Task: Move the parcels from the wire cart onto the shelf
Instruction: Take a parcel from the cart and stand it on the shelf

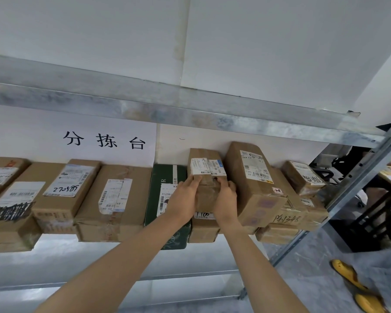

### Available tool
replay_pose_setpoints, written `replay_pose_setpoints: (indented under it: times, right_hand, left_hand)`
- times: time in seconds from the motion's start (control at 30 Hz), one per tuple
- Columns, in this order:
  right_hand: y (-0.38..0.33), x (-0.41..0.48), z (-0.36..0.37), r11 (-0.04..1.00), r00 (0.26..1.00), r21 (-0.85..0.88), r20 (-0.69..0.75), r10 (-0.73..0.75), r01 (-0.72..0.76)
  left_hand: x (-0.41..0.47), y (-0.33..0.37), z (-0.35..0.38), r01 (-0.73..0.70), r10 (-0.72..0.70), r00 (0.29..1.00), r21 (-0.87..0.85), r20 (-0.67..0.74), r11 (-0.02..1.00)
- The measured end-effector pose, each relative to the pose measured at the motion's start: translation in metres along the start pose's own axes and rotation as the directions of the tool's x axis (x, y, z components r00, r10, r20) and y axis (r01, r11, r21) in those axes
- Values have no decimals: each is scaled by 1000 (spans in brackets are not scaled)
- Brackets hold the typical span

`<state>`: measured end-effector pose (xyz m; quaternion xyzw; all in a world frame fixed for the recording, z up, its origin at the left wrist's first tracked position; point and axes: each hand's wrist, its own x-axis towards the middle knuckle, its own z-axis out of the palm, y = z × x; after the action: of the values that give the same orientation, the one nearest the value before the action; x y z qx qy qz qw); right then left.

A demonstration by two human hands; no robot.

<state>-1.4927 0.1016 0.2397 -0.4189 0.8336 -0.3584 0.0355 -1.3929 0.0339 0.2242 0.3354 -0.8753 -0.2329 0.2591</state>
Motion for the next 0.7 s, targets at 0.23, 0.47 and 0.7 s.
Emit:
replay_pose_setpoints:
  times: [0.23,0.47,0.7]
  right_hand:
    - [-5,-2,-7,993,999,-116,-11,-33,32]
    - [-20,-7,-11,929,953,-219,15,-301,297]
    - [-64,-16,18,757,874,-451,130,-469,473]
  left_hand:
    - [-6,-6,-17,-27,18,997,118,79,993]
    - [-3,-34,-51,-34,25,999,389,26,921]
    - [-27,-66,-104,127,-35,986,589,-165,798]
